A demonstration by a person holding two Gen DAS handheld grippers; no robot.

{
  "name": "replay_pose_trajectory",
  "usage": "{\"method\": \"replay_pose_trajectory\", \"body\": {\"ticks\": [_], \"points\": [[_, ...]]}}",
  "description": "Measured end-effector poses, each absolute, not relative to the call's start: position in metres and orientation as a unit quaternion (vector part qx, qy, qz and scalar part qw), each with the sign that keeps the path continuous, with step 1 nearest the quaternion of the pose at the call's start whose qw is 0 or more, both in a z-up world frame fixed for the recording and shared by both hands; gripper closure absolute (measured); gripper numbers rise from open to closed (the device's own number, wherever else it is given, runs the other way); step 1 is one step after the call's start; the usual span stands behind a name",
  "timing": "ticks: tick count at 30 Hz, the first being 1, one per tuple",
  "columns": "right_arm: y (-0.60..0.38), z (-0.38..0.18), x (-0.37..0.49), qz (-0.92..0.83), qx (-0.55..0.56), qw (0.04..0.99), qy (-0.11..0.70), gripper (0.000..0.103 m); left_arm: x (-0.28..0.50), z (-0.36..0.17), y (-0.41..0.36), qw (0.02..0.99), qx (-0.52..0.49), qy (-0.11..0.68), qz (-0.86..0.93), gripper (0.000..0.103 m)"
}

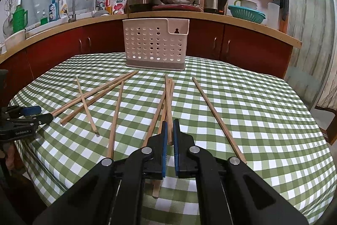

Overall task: Organize utensils
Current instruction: 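Close the left tool on another wooden chopstick while the right tool holds its chopstick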

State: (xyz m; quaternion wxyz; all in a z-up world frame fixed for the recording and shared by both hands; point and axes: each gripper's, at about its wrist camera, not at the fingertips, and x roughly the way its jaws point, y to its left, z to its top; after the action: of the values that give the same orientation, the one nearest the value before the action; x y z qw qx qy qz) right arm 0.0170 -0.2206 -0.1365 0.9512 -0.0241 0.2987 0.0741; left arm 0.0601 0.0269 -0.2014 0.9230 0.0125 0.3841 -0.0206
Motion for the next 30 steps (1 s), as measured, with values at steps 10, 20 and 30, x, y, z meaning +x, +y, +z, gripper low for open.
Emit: {"method": "replay_pose_trajectory", "body": {"ticks": [10, 20, 30], "points": [[-0.223, -0.136, 0.016, 0.076, -0.015, 0.951, 0.298, 0.097, 0.059, -0.2, 0.015, 0.925, 0.023, 0.375, -0.059, 0.094], [-0.226, -0.124, 0.009, 0.074, -0.015, 0.958, 0.276, 0.097, 0.046, -0.177, 0.016, 0.942, 0.029, 0.33, -0.057, 0.097], [-0.226, -0.104, 0.001, 0.07, -0.017, 0.966, 0.249, 0.098, 0.048, -0.15, 0.023, 0.955, 0.024, 0.292, -0.046, 0.097]]}}
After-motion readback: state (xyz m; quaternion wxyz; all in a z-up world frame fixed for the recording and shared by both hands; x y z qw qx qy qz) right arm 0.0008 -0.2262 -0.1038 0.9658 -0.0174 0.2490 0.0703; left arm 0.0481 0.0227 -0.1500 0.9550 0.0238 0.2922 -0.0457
